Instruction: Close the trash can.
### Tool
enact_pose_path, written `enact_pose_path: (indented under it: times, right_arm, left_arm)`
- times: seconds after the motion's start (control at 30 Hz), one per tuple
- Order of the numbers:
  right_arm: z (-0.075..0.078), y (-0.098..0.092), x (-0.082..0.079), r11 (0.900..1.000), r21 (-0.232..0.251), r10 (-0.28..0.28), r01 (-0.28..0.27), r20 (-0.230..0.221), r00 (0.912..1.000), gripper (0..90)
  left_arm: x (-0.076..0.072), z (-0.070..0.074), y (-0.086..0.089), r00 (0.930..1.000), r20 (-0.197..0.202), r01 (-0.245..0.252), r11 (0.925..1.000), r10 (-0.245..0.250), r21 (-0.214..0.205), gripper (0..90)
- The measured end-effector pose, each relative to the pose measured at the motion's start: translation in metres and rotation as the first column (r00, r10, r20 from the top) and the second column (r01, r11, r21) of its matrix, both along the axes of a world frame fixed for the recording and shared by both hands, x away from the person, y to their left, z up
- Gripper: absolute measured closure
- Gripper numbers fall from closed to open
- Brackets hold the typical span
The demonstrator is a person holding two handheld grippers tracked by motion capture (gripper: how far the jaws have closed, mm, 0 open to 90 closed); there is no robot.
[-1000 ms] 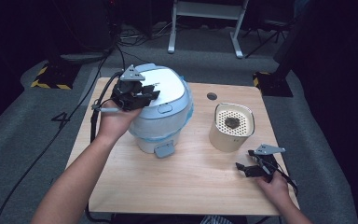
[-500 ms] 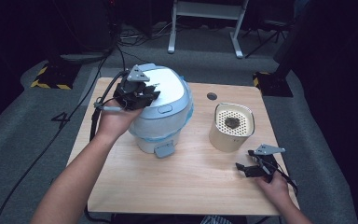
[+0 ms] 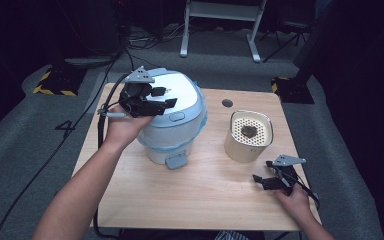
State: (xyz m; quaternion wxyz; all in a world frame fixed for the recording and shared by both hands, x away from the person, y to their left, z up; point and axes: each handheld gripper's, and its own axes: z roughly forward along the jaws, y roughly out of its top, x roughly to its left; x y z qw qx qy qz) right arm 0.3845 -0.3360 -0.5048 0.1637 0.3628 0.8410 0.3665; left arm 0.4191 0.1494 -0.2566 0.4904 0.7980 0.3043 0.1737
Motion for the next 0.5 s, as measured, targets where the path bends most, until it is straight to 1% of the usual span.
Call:
enact_pose_path:
  times: [0.03, 0.07, 0.1, 0.13, 0.23, 0.27, 0.3, 0.33, 0.37, 0.43, 0.47, 0.5]
  right_arm:
    - [0.0, 0.0, 0.0, 1.0, 0.0, 0.0, 0.0, 0.0, 1.0, 13.8]
    - [0.0, 0.0, 0.0, 1.0, 0.0, 0.0, 0.0, 0.0, 1.0, 13.8]
    - [0.0, 0.0, 0.0, 1.0, 0.0, 0.0, 0.0, 0.0, 1.0, 13.8]
    - [0.0, 0.0, 0.0, 1.0, 0.0, 0.0, 0.0, 0.0, 1.0, 13.8]
    - [0.0, 0.0, 0.0, 1.0, 0.0, 0.0, 0.0, 0.0, 1.0, 13.8]
    - [0.0, 0.0, 0.0, 1.0, 0.0, 0.0, 0.0, 0.0, 1.0, 13.8]
    - [0.0, 0.0, 0.0, 1.0, 0.0, 0.0, 0.0, 0.0, 1.0, 13.8]
    - [0.0, 0.0, 0.0, 1.0, 0.0, 0.0, 0.0, 0.0, 1.0, 13.8]
    - [0.0, 0.0, 0.0, 1.0, 0.0, 0.0, 0.0, 0.0, 1.0, 13.8]
    - [0.0, 0.0, 0.0, 1.0, 0.0, 0.0, 0.0, 0.0, 1.0, 13.8]
    - [0.0, 0.0, 0.0, 1.0, 0.0, 0.0, 0.0, 0.0, 1.0, 13.8]
    - [0.0, 0.0, 0.0, 1.0, 0.0, 0.0, 0.0, 0.0, 1.0, 13.8]
  left_arm:
    - [-0.003, 0.002, 0.002, 1.0, 0.01, 0.001, 1.0, -0.001, -0.002, 45.0]
    - [-0.009, 0.005, 0.007, 0.9997, 0.023, -0.008, 0.9998, 0.008, -0.019, 45.0]
    - [-0.012, 0.006, 0.009, 0.9996, 0.026, -0.008, 0.9997, 0.008, -0.021, 44.9]
    - [-0.012, 0.006, 0.009, 0.9996, 0.026, -0.008, 0.9997, 0.008, -0.021, 44.9]
    - [-0.026, 0.011, 0.018, 0.9988, 0.049, -0.007, 0.9997, 0.008, -0.022, 44.3]
    - [-0.026, 0.011, 0.018, 0.9988, 0.049, -0.007, 0.9997, 0.008, -0.022, 44.1]
    - [-0.034, 0.012, 0.022, 0.9984, 0.056, 0.0, 0.9999, 0.001, -0.015, 43.8]
    - [-0.037, 0.012, 0.023, 0.9981, 0.062, -0.001, 0.9999, 0.002, -0.017, 43.6]
    - [-0.042, 0.012, 0.026, 0.9977, 0.067, -0.001, 0.9999, 0.001, -0.011, 43.6]
    - [-0.048, 0.01, 0.029, 0.9979, 0.065, 0.001, 0.9999, 0.0, -0.016, 43.0]
    - [-0.048, 0.01, 0.029, 0.9979, 0.065, 0.001, 0.9999, 0.0, -0.016, 42.1]
    - [-0.052, 0.008, 0.03, 0.9983, 0.058, 0.004, 0.9999, -0.003, -0.01, 42.1]
